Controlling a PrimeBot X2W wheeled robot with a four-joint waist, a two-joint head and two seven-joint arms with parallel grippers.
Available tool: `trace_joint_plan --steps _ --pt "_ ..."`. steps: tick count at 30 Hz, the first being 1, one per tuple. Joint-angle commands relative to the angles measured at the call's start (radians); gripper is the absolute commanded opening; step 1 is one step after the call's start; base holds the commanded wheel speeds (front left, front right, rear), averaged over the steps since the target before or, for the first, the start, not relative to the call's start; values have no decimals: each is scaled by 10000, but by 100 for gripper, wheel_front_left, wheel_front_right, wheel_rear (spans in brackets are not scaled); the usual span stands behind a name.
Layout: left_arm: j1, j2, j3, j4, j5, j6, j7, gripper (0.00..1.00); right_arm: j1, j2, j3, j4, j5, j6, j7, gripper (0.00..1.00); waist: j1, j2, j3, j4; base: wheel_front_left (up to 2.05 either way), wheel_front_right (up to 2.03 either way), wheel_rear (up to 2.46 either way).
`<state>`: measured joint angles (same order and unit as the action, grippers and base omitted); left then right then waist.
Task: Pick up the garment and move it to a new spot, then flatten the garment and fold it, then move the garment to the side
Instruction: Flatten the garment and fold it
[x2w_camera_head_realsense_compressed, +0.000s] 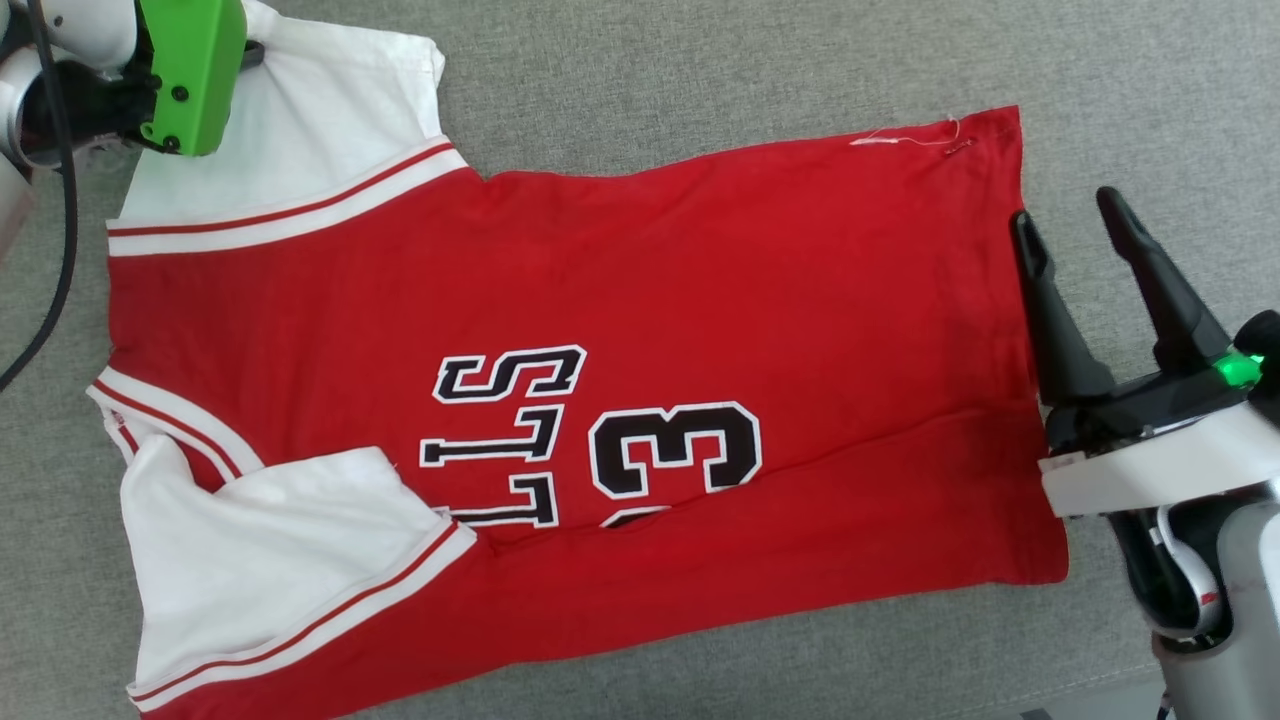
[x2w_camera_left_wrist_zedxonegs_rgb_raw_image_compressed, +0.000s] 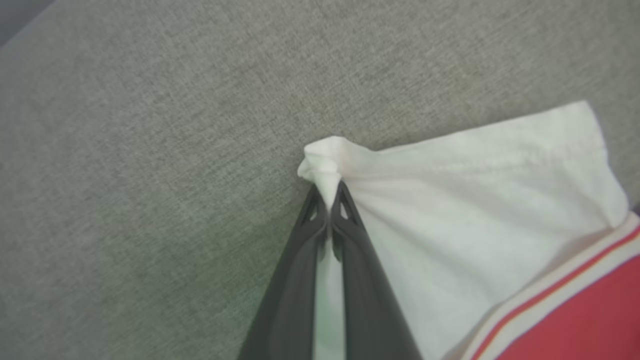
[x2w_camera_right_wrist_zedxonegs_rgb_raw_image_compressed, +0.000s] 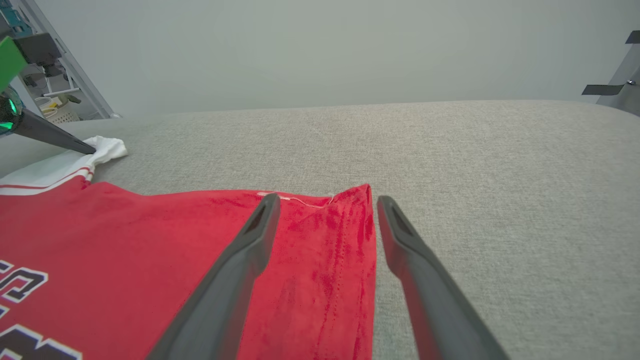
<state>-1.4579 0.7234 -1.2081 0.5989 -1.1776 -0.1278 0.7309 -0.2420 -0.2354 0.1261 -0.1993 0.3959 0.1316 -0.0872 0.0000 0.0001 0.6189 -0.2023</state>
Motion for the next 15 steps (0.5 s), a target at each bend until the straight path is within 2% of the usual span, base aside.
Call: trace_joint_plan --steps 1,5,8,12,15 --pt "715 -2 -369 116 134 -28 -82 0 -272 -124 -119 -1 -60 -9 -42 100 0 -1 -207 59 0 0 0" --pt "782 31 -346 27 139 -28 -1030 0 -686 -575 -425 3 -51 -9 251 100 0 -1 -673 236 0 0 0" --pt "902 42 -366 -74 93 -28 -1623 0 -1121 -1088 -462 157 60 -9 974 100 0 -1 -1017 393 0 0 0" --pt "1135 -12 -454 -204 163 -28 -2236 0 -1930 -1974 -157 600 559 -9 2435 100 0 -1 -1424 669 0 0 0" --pt "1342 -112 -492 -299 123 -28 -2695 0 -2607 -2881 517 1236 1100 -9 3988 100 0 -1 -1649 859 0 0 0"
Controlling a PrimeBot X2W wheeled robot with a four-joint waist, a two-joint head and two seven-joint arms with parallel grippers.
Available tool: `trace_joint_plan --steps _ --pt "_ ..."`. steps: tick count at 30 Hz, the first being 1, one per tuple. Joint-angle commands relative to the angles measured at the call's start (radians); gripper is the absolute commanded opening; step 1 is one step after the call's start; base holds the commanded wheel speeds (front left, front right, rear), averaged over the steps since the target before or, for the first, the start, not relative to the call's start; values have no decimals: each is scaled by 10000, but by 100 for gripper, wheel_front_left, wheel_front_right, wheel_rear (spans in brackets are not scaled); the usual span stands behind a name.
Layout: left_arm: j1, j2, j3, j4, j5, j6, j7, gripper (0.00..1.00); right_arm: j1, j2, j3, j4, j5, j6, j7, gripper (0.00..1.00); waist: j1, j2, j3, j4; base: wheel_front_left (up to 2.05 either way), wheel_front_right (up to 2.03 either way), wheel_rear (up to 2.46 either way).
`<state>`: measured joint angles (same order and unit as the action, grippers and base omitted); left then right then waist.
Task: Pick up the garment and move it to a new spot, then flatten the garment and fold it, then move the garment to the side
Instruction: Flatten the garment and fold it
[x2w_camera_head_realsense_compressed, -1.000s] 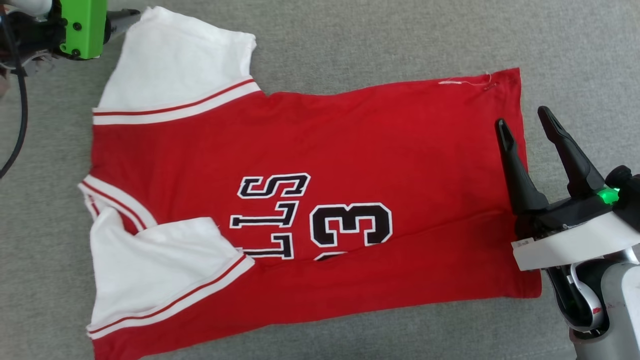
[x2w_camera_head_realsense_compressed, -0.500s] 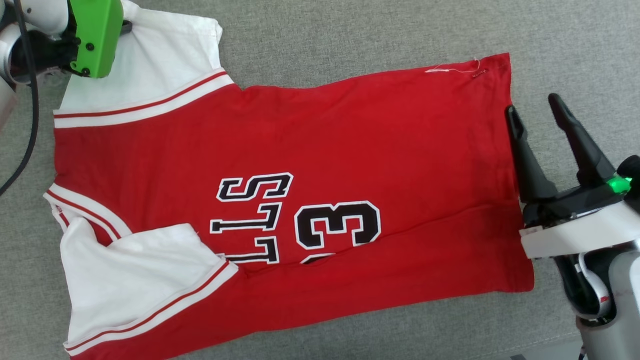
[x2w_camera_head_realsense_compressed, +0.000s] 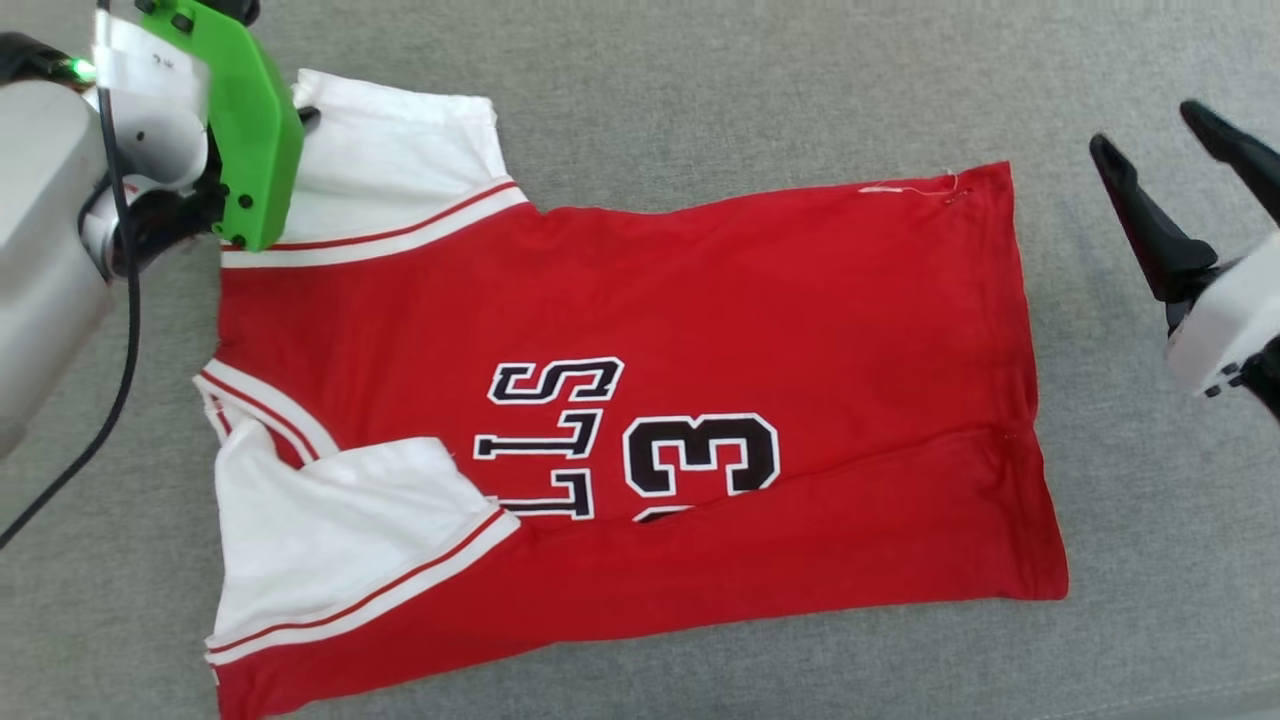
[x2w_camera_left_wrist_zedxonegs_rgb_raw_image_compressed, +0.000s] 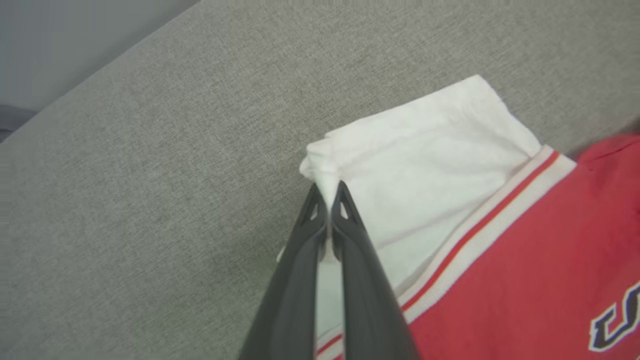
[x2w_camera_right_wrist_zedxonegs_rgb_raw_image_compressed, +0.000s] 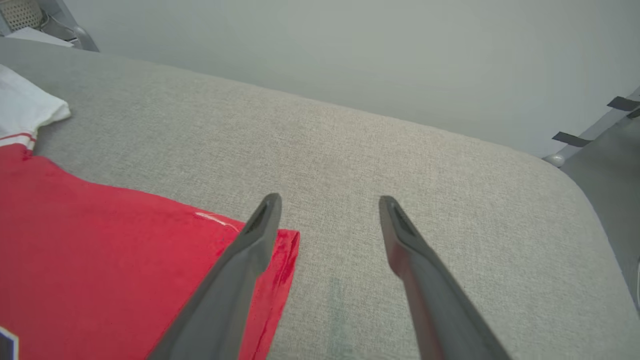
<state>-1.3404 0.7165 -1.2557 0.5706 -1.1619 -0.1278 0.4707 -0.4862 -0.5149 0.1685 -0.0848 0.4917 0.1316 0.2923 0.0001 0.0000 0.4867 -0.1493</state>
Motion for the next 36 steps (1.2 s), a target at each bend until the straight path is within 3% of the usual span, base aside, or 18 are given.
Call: trace_joint_plan --steps 1,5,9,15,26,32,34,36 --pt "217 -73 -24 -23 -33 -28 -237 0 -352 -317 329 277 379 -9 712 100 -1 0 -377 377 0 0 0" --pt "460 -236 -72 -14 84 -28 -841 0 -1389 -986 1188 1048 1727 -9 2709 100 -1 0 -567 594 0 0 0" --pt "588 -381 -99 49 126 -28 -1232 0 -2248 -1403 2044 1820 2335 -9 4379 100 -1 0 -653 785 0 0 0" --pt "563 -631 -140 28 227 -28 -1479 0 -3337 -1413 3274 2823 2523 -9 5692 100 -1 0 -555 1109 0 0 0" --pt "162 -872 -185 -111 434 -28 -1788 0 -4148 -849 4968 4925 2218 -9 5394 100 -1 0 -37 1528 0 0 0" --pt "266 -848 -198 -65 476 -29 -2011 0 -3908 -949 5999 5651 2548 -9 5078 100 -1 0 -56 1524 0 0 0" --pt "324 -801 -202 -57 470 -29 -2064 0 -3946 -999 6182 5729 2642 -9 4680 0 -1 0 -112 1486 0 0 0" --pt "409 -741 -205 -24 487 -29 -2165 0 -4009 -991 6291 5789 2729 -9 4146 0 -1 0 -207 1428 0 0 0"
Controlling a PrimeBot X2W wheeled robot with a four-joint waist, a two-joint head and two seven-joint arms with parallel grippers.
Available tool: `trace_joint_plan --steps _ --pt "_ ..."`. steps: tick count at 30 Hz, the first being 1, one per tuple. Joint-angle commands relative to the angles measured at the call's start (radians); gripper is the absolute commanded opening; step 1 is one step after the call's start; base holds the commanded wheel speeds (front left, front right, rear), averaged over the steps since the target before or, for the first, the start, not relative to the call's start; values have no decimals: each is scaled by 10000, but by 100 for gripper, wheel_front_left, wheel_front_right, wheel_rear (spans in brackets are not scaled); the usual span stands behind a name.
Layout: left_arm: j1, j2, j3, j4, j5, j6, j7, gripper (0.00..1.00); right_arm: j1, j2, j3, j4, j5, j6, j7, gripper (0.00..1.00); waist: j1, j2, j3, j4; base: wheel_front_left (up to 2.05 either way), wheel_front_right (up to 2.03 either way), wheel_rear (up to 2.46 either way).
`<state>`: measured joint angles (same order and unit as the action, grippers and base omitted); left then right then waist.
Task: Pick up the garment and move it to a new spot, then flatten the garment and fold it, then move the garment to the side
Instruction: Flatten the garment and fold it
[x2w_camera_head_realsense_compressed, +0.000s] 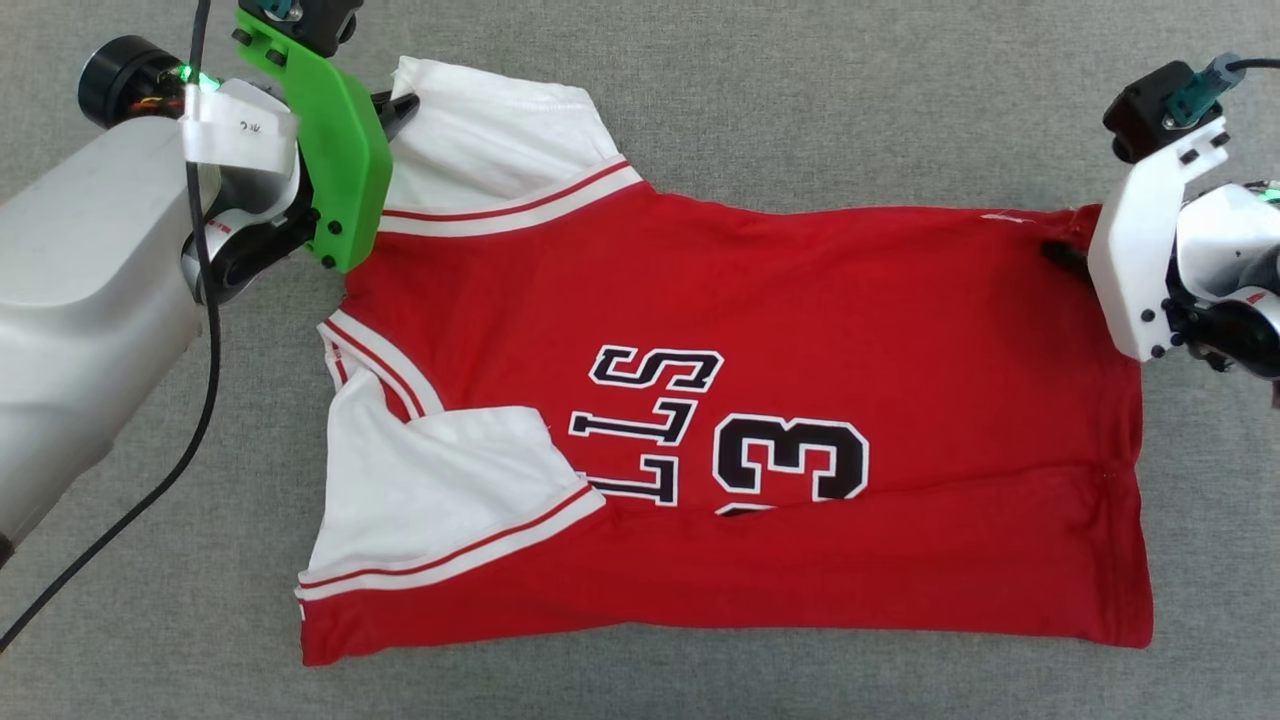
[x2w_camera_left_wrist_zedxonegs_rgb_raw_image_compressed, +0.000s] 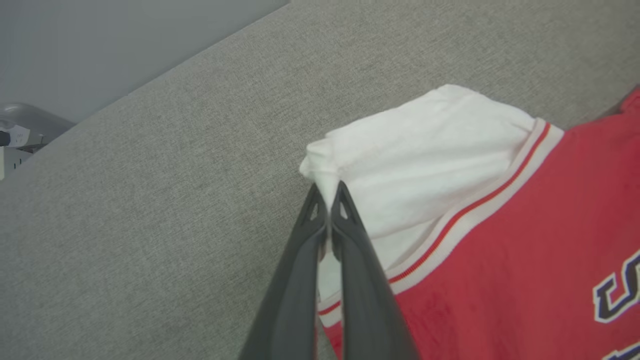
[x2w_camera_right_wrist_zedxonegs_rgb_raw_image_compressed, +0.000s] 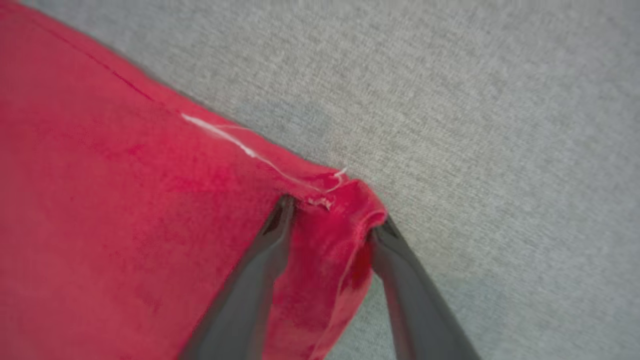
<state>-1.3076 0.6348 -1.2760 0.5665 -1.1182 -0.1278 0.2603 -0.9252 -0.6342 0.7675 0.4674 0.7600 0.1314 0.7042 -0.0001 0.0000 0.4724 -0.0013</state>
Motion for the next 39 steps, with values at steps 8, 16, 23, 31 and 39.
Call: trace_joint_plan --steps 8,16,23,31,39 --pt "906 405 -19 -138 179 -29 -635 0 354 149 755 292 162 -7 -2442 0 1 0 -919 -204 0 0 0" --pt "2045 652 16 -549 109 98 -1441 0 1129 -189 1129 -120 461 -7 -4159 0 1 0 -1878 -186 0 0 0" --pt "3272 1011 6 -1425 -2 635 -1985 0 2133 -537 1126 -520 652 -7 -4878 0 1 0 -2584 -106 0 0 0" --pt "4918 1622 -14 -2538 -103 1279 -2232 0 3612 -900 823 -1125 767 -7 -5251 0 1 0 -3213 6 0 0 0" --pt "6258 2003 -25 -3352 -350 1764 -2311 0 5116 -1126 11 -1858 633 -7 -5375 0 1 0 -3479 91 0 0 0"
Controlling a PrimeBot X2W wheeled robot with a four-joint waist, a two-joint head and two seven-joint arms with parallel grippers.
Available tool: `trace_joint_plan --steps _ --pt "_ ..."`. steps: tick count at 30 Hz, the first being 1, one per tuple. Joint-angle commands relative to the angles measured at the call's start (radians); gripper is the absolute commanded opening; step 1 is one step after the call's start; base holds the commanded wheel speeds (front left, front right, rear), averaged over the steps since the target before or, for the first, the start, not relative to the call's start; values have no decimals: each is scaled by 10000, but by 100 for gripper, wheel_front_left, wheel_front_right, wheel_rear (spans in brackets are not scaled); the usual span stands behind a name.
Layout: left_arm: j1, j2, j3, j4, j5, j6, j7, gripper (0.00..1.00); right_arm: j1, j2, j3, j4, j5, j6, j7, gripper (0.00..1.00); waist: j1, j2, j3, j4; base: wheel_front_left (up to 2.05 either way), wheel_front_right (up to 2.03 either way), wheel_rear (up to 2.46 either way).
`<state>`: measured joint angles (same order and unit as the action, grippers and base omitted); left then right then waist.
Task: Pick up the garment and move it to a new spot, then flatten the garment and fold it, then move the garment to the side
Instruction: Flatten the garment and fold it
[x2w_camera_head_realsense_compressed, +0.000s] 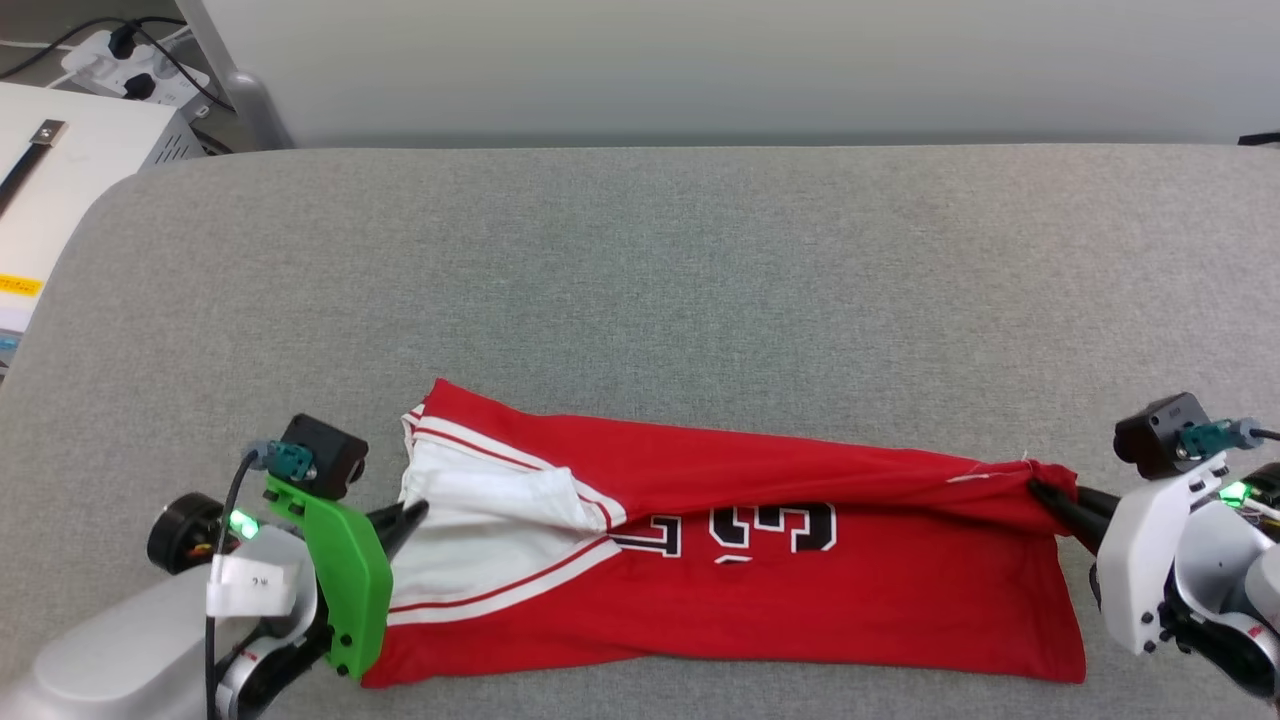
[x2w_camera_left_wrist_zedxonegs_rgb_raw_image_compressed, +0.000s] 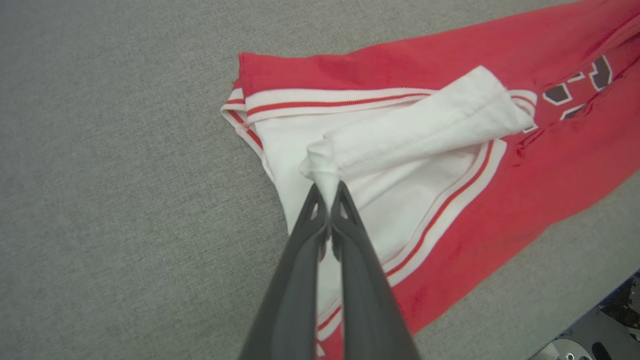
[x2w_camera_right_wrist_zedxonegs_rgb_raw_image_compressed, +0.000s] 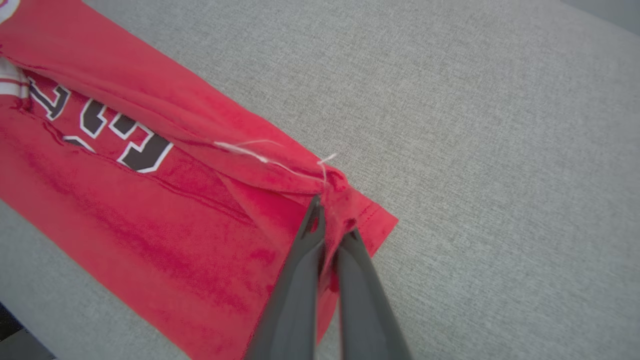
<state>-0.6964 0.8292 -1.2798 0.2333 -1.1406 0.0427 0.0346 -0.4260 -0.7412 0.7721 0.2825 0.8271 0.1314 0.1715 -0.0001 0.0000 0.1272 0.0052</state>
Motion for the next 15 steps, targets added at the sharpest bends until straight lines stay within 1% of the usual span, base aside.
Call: trace_joint_plan --steps 1,5,7,14,15 --pt "286 78 13 -92 -201 81 -72 0 360 -56 -175 -114 -26 -7 -8 0 1 0 -44 50 0 0 0" --pt "705 126 10 -106 -272 200 -9 0 1137 1 -657 -454 -28 -7 266 0 1 0 -36 51 0 0 0" --pt "890 94 9 -22 -331 189 28 0 1456 94 -906 -490 -57 -7 400 0 1 0 14 33 0 0 0" --pt "1273 -304 6 612 -476 12 -23 0 2084 618 -1422 -147 -240 -7 776 0 1 0 243 -42 0 0 0" --pt "1269 -351 6 705 -427 18 -35 0 2111 685 -1477 -119 -268 -7 745 3 1 0 247 -36 0 0 0"
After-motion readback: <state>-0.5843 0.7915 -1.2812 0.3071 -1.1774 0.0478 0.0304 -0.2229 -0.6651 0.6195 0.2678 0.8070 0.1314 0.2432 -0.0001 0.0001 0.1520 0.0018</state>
